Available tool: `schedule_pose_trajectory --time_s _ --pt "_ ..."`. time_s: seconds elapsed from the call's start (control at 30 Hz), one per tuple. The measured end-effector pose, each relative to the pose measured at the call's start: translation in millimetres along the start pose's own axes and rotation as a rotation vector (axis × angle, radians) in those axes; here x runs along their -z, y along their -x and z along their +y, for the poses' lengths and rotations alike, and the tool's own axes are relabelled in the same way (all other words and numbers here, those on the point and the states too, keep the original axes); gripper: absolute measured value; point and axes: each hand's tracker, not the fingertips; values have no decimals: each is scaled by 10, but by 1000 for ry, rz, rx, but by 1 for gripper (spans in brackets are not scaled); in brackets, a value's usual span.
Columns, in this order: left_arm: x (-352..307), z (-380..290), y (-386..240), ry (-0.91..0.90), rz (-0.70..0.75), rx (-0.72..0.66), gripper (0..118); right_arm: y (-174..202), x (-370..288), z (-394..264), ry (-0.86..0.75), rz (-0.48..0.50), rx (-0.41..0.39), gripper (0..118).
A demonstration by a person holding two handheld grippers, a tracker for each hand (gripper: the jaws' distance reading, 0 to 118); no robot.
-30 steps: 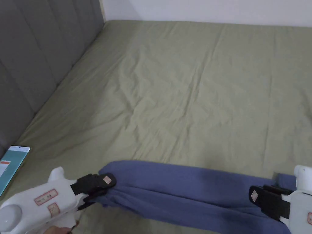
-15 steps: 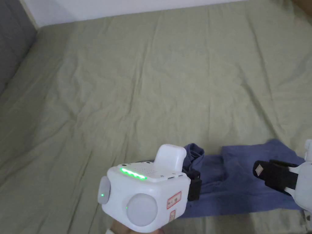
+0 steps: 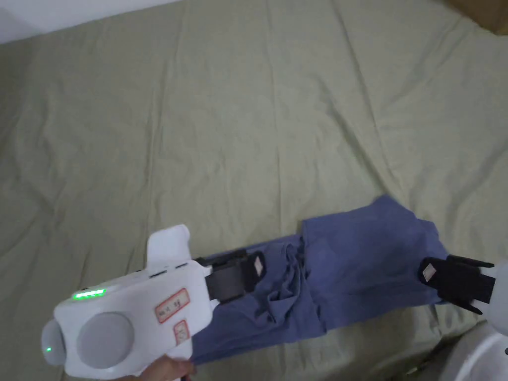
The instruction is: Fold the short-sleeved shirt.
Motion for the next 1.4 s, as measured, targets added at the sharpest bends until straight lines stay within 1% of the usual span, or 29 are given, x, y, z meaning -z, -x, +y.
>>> schedule_pose_trajectory --time_s 0.03,0.07,0.1,0.13,0.2,0.27,0.3,0.37,0.47,0.57,0.6,0.67,0.7,0.73,0.77,0.8,0.83,0.87,0.93,1.0,1.07,1.13,1.17,1.27,1.33,1.37,1.4 --pt "-23 -2 72 -12 45 -4 19 6 20 -8 3 3 2 4" --pt "-2 -28 115 -20 98 0 13 17 47 -10 8 9 2 4" --pt "37 -53 137 7 147 35 13 31 66 -16 14 15 -3 4" --pt "100 -78 139 54 165 59 13 50 80 -25 18 18 -7 4" --pt "221 -157 125 124 111 43 13 90 94 -39 26 31 -14 4" --pt "347 -264 28 171 3 15 13 111 89 -53 32 39 -22 4" --pt "421 -302 -43 203 -16 20 13 119 86 -58 33 39 -24 4" --pt "517 -361 -176 225 -21 79 13 125 80 -58 34 35 -28 4" --pt "601 -423 -325 272 -110 95 13 127 64 -56 35 31 -29 4" --pt "610 -441 -362 272 -96 128 13 149 49 -51 34 20 -32 4" --pt "578 -424 -317 270 -100 122 13 170 48 -48 34 18 -33 4" --pt "449 -378 -177 236 -166 23 13 211 39 -52 35 15 -40 4" --pt "343 -347 -57 214 -209 -39 15 238 37 -55 37 14 -46 4" --pt "223 -314 81 193 -240 -95 25 265 40 -55 39 11 -53 4" --pt "108 -293 222 176 -250 -135 49 288 44 -59 41 10 -61 4" --pt "-25 -267 389 156 -253 -184 91 321 57 -62 46 9 -70 4" --pt "-163 -272 564 129 -244 -213 109 356 69 -68 51 8 -79 4" --pt "-296 -285 724 95 -244 -237 114 391 82 -74 54 7 -88 4" --pt "-547 -311 1057 11 -216 -301 113 469 111 -90 64 6 -105 4" --pt "-690 -385 1376 -24 -190 -382 113 557 147 -108 78 10 -126 4" --pt "-727 -422 1603 -12 -232 -444 113 648 189 -120 92 13 -146 4" --pt "-619 -456 1747 27 -276 -500 113 745 236 -121 103 18 -170 4" --pt "-537 -485 1790 19 -304 -529 113 796 251 -122 104 16 -179 4" --pt "-214 -490 1744 66 -362 -568 112 934 273 -122 101 26 -195 4" --pt "4 -473 1824 67 -434 -617 110 1017 270 -127 104 32 -215 4" --pt "58 -440 1789 43 -474 -646 106 1056 266 -133 106 31 -229 4" --pt "147 -410 1765 40 -499 -667 94 1095 266 -140 108 26 -246 4"
